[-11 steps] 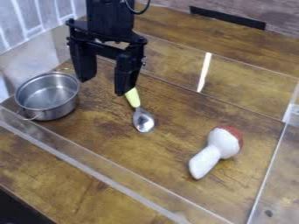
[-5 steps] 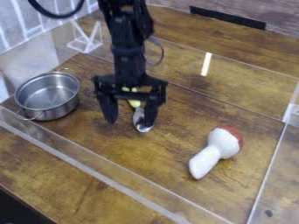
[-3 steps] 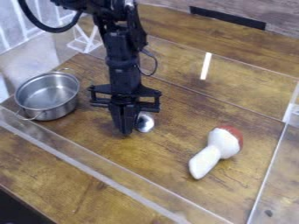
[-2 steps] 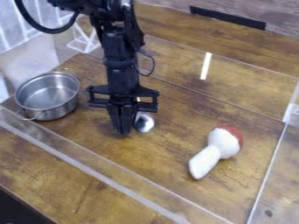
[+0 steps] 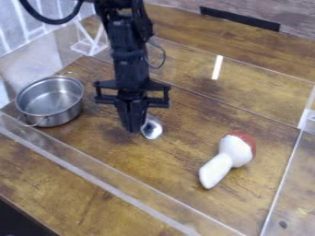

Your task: Move the green spoon to the right

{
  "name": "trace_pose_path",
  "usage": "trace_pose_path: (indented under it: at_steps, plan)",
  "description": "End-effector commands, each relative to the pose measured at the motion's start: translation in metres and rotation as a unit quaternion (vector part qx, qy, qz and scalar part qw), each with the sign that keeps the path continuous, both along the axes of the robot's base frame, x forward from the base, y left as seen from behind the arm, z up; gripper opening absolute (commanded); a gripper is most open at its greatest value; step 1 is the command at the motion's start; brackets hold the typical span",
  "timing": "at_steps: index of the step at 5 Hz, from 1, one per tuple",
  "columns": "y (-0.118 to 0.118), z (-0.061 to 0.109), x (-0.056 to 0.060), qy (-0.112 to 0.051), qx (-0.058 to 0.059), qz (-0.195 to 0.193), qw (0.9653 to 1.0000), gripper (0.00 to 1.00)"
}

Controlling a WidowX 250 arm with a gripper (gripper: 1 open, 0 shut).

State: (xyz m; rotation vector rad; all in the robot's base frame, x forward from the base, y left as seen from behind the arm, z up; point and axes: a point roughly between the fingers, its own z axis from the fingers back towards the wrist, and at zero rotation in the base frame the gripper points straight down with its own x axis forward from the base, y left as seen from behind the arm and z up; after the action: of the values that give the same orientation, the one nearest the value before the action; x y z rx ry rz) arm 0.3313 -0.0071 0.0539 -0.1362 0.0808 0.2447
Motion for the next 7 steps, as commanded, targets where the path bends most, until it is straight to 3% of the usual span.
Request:
trace_pose_path:
  at_steps: [1,2,3,4,5,6,7]
  plan:
    - [-0.011,0.026,0.017,-0.045,-0.007,-0.007,0.9989,1.0]
    - [-0.017,0.038,0.018,-0.047,-0.013,-0.003,0.9988,1.0]
    - [-0.017,0.04,0.018,-0.042,-0.012,0.004,0.999,0.0]
    - [-0.006,0.031,0.032,-0.036,-0.009,0.004,0.9993,0.0]
    - [-0.004,0.012,0.038,-0.028,-0.011,0.002,0.9996,1.0]
    - [-0.001,-0.001,0.041,-0.024,-0.017,0.014,0.9995,1.0]
    - [0.005,-0.002,0.046,-0.023,-0.017,0.058,0.9979,0.0]
